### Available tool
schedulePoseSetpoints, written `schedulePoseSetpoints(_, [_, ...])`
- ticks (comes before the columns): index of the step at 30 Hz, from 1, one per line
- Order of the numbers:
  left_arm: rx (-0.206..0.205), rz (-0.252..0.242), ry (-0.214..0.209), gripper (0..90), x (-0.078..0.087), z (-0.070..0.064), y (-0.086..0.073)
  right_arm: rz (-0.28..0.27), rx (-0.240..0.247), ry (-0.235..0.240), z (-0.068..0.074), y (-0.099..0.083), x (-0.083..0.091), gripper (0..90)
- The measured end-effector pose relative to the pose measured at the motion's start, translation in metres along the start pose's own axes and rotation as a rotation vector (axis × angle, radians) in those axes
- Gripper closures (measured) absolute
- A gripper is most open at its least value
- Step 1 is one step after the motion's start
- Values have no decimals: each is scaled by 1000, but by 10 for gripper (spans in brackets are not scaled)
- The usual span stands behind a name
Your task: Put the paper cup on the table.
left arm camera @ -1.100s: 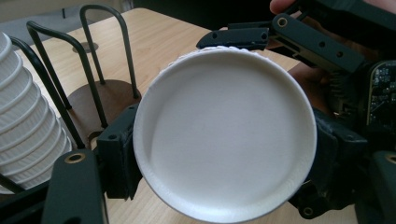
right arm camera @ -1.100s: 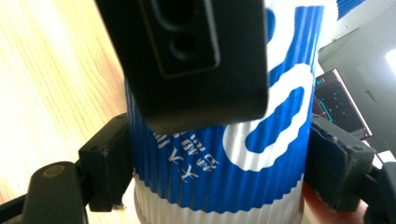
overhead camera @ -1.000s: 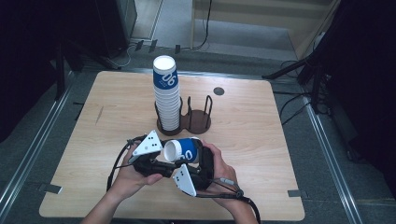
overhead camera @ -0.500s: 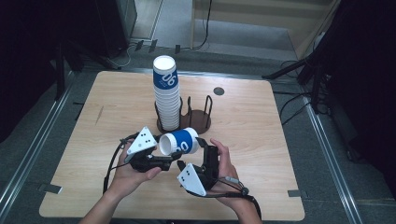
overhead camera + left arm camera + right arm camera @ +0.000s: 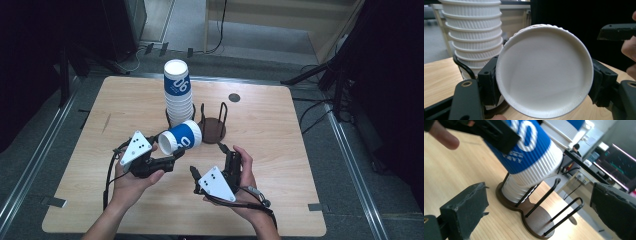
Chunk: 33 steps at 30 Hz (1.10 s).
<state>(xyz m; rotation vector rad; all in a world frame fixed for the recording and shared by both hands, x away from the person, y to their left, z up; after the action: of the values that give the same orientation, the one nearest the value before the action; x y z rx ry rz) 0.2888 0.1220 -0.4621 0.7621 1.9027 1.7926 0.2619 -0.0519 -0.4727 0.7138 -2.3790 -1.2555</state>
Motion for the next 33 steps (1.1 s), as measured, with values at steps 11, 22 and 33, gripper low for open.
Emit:
schedulePoseSetpoints(11, [12, -48, 6, 274, -2, 0, -1, 2, -263, -34, -13, 1, 3, 43])
schedulePoseSetpoints(22, [31, -84, -9, 274, -2, -3, -1, 57, -430, -75, -21, -3, 3, 19])
schedulePoseSetpoints(33, [60, -96, -28, 274, -5, -7, -2, 91, -676, -153, -32, -4, 8, 14])
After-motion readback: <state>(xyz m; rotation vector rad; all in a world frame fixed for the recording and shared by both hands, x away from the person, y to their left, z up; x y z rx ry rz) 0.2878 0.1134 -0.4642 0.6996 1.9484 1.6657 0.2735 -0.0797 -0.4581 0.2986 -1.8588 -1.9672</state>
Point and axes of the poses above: each handheld gripper's, and its own axes: x roughly backward along the jaws, y roughly out of its top, z roughly to its left, the point moved 5 cm from there along -x, roughly forward along the jaws, and after that the axes turned 7 degrees about -z, right-handed, at the moved point
